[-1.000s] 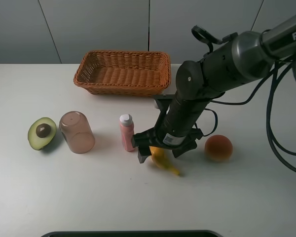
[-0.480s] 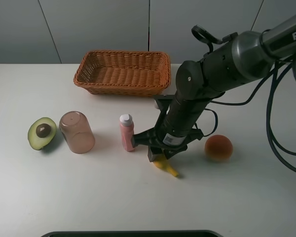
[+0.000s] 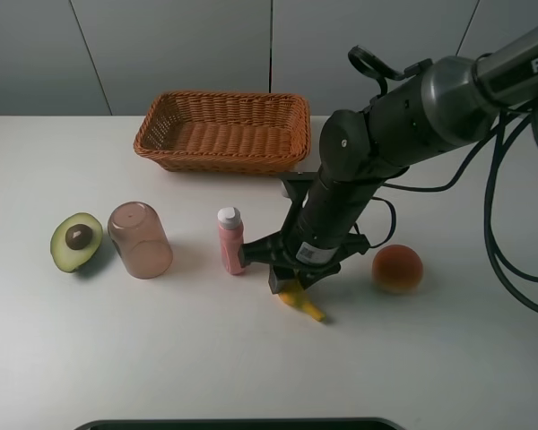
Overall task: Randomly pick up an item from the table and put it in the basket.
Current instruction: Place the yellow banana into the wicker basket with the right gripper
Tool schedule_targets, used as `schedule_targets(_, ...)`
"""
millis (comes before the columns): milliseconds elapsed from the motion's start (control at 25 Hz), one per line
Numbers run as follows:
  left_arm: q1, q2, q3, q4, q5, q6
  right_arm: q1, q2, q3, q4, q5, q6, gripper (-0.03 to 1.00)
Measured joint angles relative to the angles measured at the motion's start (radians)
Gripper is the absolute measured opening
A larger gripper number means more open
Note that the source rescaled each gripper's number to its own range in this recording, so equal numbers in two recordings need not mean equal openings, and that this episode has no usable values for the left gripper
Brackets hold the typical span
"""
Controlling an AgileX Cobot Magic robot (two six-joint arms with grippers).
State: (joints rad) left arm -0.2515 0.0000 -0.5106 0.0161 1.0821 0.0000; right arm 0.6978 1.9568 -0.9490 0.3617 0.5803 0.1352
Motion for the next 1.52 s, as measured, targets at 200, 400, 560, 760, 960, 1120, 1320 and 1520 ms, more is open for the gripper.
schedule_targets(200, 0.000, 0.000, 0.000, 0.000, 0.000, 0.000, 0.000, -0.009, -0.057, -0.033, 0.131, 0.009, 0.00)
schedule_targets(400, 0.000, 0.000, 0.000, 0.000, 0.000, 0.000, 0.000, -0.087, -0.195, -0.165, 0.344, 0.069, 0.00)
schedule_targets(560, 0.000, 0.000, 0.000, 0.000, 0.000, 0.000, 0.000, -0.165, -0.326, -0.335, 0.497, 0.100, 0.00)
schedule_targets(760, 0.000, 0.000, 0.000, 0.000, 0.000, 0.000, 0.000, -0.211, -0.518, -0.562, 0.587, 0.017, 0.00)
schedule_targets(960, 0.000, 0.000, 0.000, 0.000, 0.000, 0.000, -0.011, -0.207, -0.633, -0.697, 0.455, -0.075, 0.00)
schedule_targets(1120, 0.000, 0.000, 0.000, 0.000, 0.000, 0.000, -0.014, -0.153, -0.658, -0.792, 0.258, -0.104, 0.00)
schedule_targets(1320, 0.000, 0.000, 0.000, 0.000, 0.000, 0.000, -0.014, 0.001, -0.692, -0.853, 0.089, -0.110, 0.00)
schedule_targets(1520, 0.000, 0.000, 0.000, 0.000, 0.000, 0.000, -0.016, 0.196, -0.798, -0.865, 0.045, -0.110, 0.00)
